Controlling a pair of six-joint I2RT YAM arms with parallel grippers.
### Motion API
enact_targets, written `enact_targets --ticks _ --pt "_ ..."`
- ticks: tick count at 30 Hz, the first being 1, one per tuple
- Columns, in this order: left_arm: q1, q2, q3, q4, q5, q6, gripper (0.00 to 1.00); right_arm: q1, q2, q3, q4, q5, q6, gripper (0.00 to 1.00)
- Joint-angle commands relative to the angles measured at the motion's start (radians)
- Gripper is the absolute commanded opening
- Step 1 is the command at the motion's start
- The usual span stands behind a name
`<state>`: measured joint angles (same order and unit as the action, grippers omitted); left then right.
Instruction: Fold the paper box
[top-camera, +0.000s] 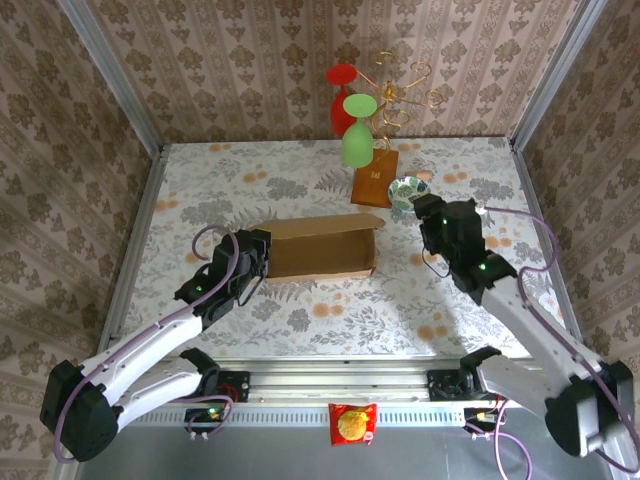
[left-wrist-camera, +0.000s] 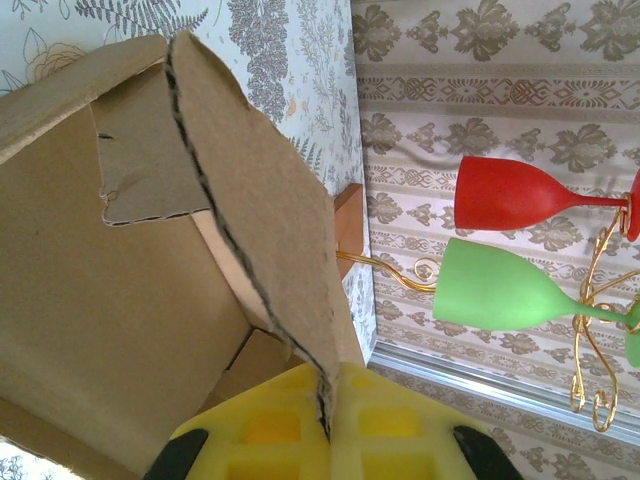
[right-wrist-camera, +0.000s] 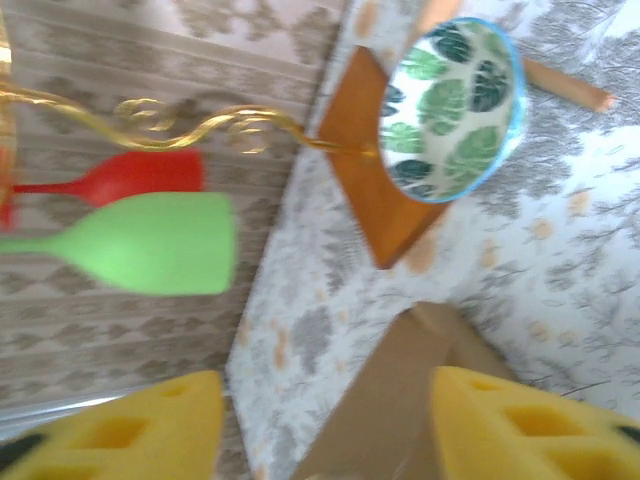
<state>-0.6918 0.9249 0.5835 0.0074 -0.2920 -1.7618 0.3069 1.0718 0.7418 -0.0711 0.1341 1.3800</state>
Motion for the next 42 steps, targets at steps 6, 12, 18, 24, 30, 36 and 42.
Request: enact_targets --ticks 6,12,18,24,30,36,42 --pt "0.009 -0.015 0.005 -0.046 -0.002 -0.005 0.0 -0.033 0.369 0.072 0.203 -0.237 -0.008 0.13" --pt "0.015 -0.01 0.001 -0.035 0.008 -0.003 0.0 -0.014 0.572 0.147 0.339 -0.388 -0.021 0.05" --pt "0.014 0.001 0.001 -0.022 0.014 0.002 0.0 0.068 0.548 0.106 0.349 -0.382 -0.022 0.0" --pt "0.014 0.013 0.003 -0.011 0.019 0.001 0.0 0.098 0.529 0.056 0.403 -0.393 0.034 0.0" --pt "0.008 0.014 0.004 -0.009 0.019 0.007 0.0 0.098 0.541 0.075 0.419 -0.411 0.073 0.0" --pt "0.009 0.012 0.004 -0.006 0.017 0.008 0.0 0.103 0.53 0.089 0.401 -0.415 0.118 0.0" --pt "0.008 0.022 0.003 0.003 0.023 0.009 0.0 0.118 0.537 0.079 0.407 -0.393 0.152 0.0"
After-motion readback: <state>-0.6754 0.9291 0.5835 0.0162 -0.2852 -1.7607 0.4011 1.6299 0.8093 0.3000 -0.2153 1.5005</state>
